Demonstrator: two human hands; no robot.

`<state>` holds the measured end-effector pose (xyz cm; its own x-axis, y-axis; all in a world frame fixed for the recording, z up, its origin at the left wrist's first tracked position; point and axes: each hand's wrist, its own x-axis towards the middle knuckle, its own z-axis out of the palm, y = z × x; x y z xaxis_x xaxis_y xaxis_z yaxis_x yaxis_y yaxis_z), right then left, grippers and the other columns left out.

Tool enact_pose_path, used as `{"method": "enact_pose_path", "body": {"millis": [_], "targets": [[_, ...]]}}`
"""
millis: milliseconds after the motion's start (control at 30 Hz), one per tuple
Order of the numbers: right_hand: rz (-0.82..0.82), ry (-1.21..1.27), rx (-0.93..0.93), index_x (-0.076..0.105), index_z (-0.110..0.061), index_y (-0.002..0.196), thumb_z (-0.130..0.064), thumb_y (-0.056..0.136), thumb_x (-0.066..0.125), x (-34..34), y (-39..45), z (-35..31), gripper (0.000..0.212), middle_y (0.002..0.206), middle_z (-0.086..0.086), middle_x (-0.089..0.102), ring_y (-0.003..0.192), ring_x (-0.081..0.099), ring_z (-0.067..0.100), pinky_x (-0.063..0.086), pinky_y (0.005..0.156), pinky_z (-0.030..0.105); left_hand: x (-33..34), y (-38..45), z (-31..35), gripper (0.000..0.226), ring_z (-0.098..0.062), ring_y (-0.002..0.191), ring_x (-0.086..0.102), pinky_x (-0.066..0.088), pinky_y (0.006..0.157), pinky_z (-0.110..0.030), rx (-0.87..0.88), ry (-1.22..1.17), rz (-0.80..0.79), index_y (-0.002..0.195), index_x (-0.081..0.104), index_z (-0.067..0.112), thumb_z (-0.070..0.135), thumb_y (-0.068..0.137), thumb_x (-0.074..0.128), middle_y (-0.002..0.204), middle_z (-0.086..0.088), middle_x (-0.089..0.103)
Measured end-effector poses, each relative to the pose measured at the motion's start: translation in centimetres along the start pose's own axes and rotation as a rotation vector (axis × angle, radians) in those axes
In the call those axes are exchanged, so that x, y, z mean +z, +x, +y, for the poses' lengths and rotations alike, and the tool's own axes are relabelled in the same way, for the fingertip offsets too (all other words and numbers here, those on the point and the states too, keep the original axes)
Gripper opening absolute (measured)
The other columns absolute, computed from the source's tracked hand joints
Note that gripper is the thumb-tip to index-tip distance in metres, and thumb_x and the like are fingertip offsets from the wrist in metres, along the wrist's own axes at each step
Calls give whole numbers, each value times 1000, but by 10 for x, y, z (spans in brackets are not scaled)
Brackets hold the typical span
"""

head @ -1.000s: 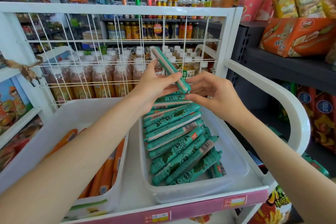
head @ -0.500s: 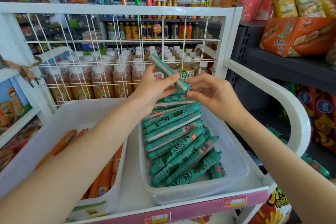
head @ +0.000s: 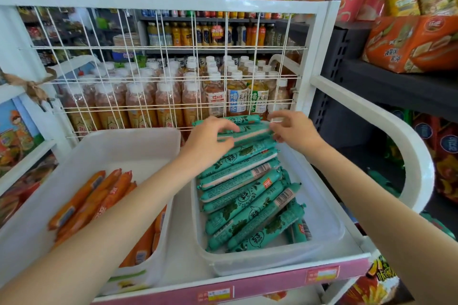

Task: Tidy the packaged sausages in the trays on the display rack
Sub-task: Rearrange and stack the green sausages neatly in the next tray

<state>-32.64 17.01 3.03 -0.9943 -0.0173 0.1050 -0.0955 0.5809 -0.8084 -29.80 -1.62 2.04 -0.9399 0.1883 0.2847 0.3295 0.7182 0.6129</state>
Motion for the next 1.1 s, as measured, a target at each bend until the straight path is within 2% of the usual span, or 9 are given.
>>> {"method": "enact_pose_path", "body": {"millis": [100, 267, 367, 500, 633, 700, 833, 933, 1100], "targets": [[115, -370, -194, 57, -11, 119, -16, 91, 56, -12, -8, -2, 29, 103, 7, 66, 92, 60, 19, 46, 85, 29, 10, -7, 7, 35, -18, 129, 35, 25, 110, -41, 133, 163, -163, 120, 55, 29, 31, 86, 60, 136, 1, 41], [-522, -814, -112, 70, -11, 84, -24, 86, 62, -33, -55, -4, 15, 79, 0, 71, 73, 64, 11, 50, 72, 20, 54, -30, 23, 93, -33, 137, -25, -9, 110, -60, 232, 505, -602, 147, 5, 29, 62, 77, 56, 154, -3, -17], [-532, -981, -80, 59, -14, 74, -26, 79, 69, -23, -72, 0, 16, 75, 0, 67, 74, 60, 16, 45, 60, 26, 77, -38, 24, 114, -42, 121, -46, -17, 101, -68, 232, 659, -673, 145, -18, 26, 67, 71, 59, 144, -10, -40], [-557, -1089, -71, 33, -23, 61, -27, 77, 71, -9, -85, -1, 41, 55, -9, 45, 56, 55, 16, 39, 50, 24, 82, -35, 22, 109, -42, 130, -35, -7, 106, -66, 230, 755, -553, 145, -14, 23, 50, 75, 65, 147, -8, -36], [-595, -1136, -32, 40, -15, 71, -35, 80, 69, 3, -88, 0, 36, 60, -5, 49, 45, 43, 9, 33, 45, 20, 62, -24, 7, 100, -27, 139, -8, 12, 109, -49, 342, 734, -402, 146, -1, 33, 55, 73, 63, 154, 4, -10], [-629, -1094, 9, 37, -15, 65, -33, 80, 68, 10, -89, 1, 40, 70, -1, 58, 52, 48, 12, 35, 49, 21, 59, -24, 6, 100, -26, 139, -6, 12, 109, -48, 346, 737, -405, 145, -1, 34, 57, 72, 63, 154, 4, -8], [-589, -1109, 54, 34, -16, 67, -24, 81, 68, 19, -89, 6, 38, 79, 1, 50, 82, 59, 23, 30, 50, 19, 59, -22, 5, 99, -24, 140, -5, 11, 110, -46, 348, 722, -397, 145, 0, 35, 57, 72, 63, 154, 4, -7], [-557, -1125, 91, 37, -10, 92, -14, 83, 63, 19, -91, 2, 27, 81, 3, 49, 71, 49, 22, 32, 49, 24, 56, -22, 3, 96, -22, 140, -5, 7, 110, -45, 355, 708, -383, 145, 3, 36, 55, 73, 63, 154, 4, -6], [-239, -1157, -4, 41, -8, 114, -15, 86, 58, -8, -88, -17, 33, 89, 4, 51, 89, 55, 28, 37, 66, 33, 57, -21, 0, 100, -25, 139, -23, -11, 109, -54, 340, 698, -404, 145, -3, 37, 59, 71, 62, 154, 6, -16]]}}
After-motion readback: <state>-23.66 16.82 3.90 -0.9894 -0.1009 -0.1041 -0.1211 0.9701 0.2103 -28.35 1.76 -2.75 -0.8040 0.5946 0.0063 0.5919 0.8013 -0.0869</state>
